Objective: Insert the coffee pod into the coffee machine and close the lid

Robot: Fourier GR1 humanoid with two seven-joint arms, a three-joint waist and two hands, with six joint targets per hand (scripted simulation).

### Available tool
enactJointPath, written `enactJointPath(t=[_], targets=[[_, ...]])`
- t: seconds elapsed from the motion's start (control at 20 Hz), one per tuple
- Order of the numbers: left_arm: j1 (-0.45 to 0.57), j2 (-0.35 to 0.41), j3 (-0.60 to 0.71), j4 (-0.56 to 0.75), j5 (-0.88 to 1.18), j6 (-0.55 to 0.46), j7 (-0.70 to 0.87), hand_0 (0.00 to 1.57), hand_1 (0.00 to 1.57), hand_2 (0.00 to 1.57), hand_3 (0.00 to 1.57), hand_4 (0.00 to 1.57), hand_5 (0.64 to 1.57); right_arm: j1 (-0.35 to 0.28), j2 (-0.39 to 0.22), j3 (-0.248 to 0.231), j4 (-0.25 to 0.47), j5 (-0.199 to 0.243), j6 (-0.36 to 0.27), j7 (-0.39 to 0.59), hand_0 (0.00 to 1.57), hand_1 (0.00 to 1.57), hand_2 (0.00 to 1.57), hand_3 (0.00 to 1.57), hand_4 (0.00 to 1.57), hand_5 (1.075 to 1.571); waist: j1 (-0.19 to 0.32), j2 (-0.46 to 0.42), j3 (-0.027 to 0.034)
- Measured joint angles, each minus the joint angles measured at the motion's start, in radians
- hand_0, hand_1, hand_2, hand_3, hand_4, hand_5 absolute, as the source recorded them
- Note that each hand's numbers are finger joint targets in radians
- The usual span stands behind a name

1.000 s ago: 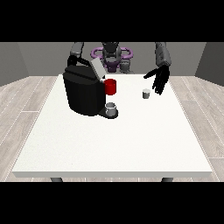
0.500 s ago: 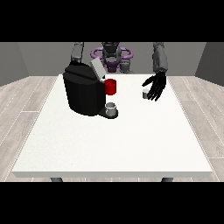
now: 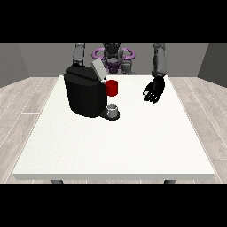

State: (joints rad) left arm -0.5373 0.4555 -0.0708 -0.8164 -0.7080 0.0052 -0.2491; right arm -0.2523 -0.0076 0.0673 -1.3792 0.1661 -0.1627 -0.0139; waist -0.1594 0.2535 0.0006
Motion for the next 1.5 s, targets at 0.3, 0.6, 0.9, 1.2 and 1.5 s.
enactJointPath(t=[0.3, 0.6, 0.9, 1.2, 1.5], targets=[[-0.02, 0.007, -0.049, 0.054, -0.093, -0.024, 0.012, 0.73, 0.73, 0.96, 0.85, 0.39, 1.571, -0.01, -0.011, -0.025, 0.043, -0.025, 0.01, -0.011, 0.0, 0.0, 0.0, 0.0, 0.0, 1.571, 0.006, -0.019, 0.0012], [-0.047, -0.015, -0.051, 0.117, -0.138, -0.049, 0.004, 1.12, 1.12, 1.2, 1.09, 0.39, 1.571, -0.005, -0.031, -0.045, 0.086, -0.021, 0.009, 0.001, 0.0, 0.0, 0.0, 0.0, 0.0, 1.571, 0.016, -0.056, 0.0], [-0.081, -0.041, -0.017, 0.137, -0.127, -0.045, -0.053, 1.43, 1.43, 1.42, 1.35, 0.49, 1.571, 0.006, -0.034, -0.054, 0.13, 0.014, -0.028, -0.012, 0.0, 0.0, 0.0, 0.0, 0.0, 1.571, 0.034, -0.074, -0.0007], [-0.128, -0.065, 0.019, 0.125, -0.078, -0.146, -0.068, 1.4, 1.4, 1.39, 1.32, 0.5, 1.571, 0.013, -0.032, -0.059, 0.174, 0.026, -0.039, -0.01, 0.0, 0.0, 0.0, 0.0, 0.0, 1.571, 0.046, -0.127, -0.0006], [-0.213, -0.094, 0.019, 0.081, -0.07, -0.265, 0.0, 1.4, 1.4, 1.39, 1.33, 0.54, 1.571, 0.0, -0.049, -0.079, 0.234, 0.017, -0.017, -0.044, 0.0, 0.0, 0.0, 0.0, 0.0, 1.571, 0.047, -0.17, -0.0003]])
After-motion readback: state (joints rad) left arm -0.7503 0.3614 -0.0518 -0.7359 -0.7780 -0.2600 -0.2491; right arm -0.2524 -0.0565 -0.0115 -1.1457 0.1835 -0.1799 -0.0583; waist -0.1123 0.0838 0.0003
